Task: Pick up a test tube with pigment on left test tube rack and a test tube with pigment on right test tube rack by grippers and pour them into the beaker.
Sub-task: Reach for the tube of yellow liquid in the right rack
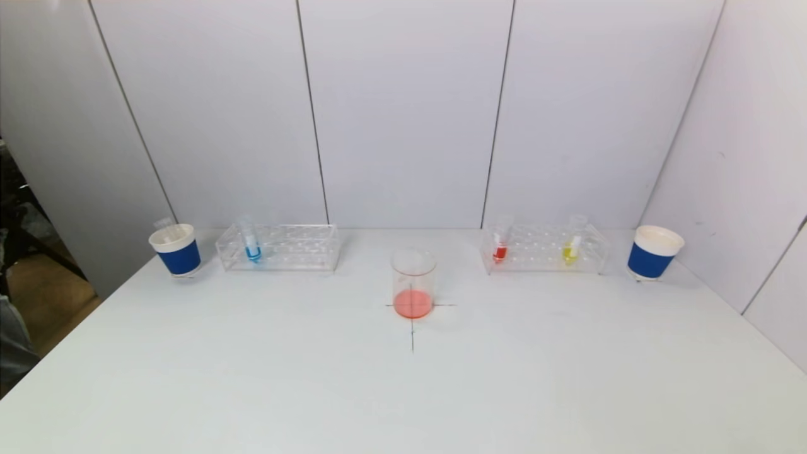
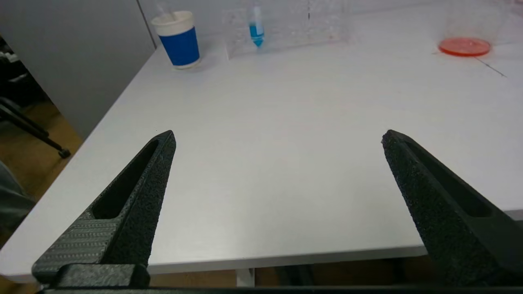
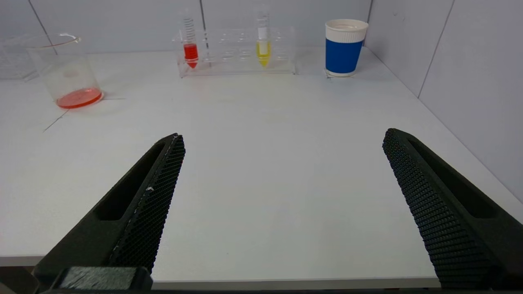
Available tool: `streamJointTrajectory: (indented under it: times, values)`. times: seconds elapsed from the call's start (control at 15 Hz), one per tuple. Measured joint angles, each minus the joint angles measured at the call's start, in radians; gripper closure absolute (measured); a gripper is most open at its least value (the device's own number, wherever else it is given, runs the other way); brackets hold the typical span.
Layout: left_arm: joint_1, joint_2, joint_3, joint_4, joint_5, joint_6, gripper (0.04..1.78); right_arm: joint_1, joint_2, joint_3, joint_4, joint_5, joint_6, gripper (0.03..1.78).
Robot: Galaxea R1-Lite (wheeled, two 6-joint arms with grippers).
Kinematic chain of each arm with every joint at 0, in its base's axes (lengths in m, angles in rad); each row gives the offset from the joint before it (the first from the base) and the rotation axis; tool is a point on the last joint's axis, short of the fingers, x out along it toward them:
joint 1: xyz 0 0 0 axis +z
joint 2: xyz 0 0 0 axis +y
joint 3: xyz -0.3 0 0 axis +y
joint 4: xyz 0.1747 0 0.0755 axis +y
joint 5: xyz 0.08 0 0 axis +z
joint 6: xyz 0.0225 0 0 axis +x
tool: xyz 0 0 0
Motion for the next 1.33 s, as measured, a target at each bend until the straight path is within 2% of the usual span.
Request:
streamJointTrajectory:
  times: [0.4, 0.93, 1.0, 1.13, 1.33]
  values:
    - [0.000, -0.001, 0.004, -0.003, 0.007, -0.085, 0.06, 0.000, 0.000, 0.000, 0.001, 0.000, 0.000, 0.05]
    - [0.000, -0.001, 0.004, -0.004, 0.008, -0.088, 0.06, 0.000, 0.000, 0.000, 0.001, 0.004, -0.013, 0.05]
    - [0.000, 0.000, 0.004, -0.004, 0.009, -0.089, 0.06, 0.000, 0.000, 0.000, 0.000, 0.007, -0.020, 0.05]
    - [0.000, 0.000, 0.004, -0.004, 0.008, -0.089, 0.06, 0.000, 0.000, -0.008, -0.008, 0.019, -0.074, 0.05]
    - [0.000, 0.000, 0.004, -0.004, 0.008, -0.088, 0.06, 0.000, 0.031, -0.108, 0.006, 0.057, -0.110, 0.05]
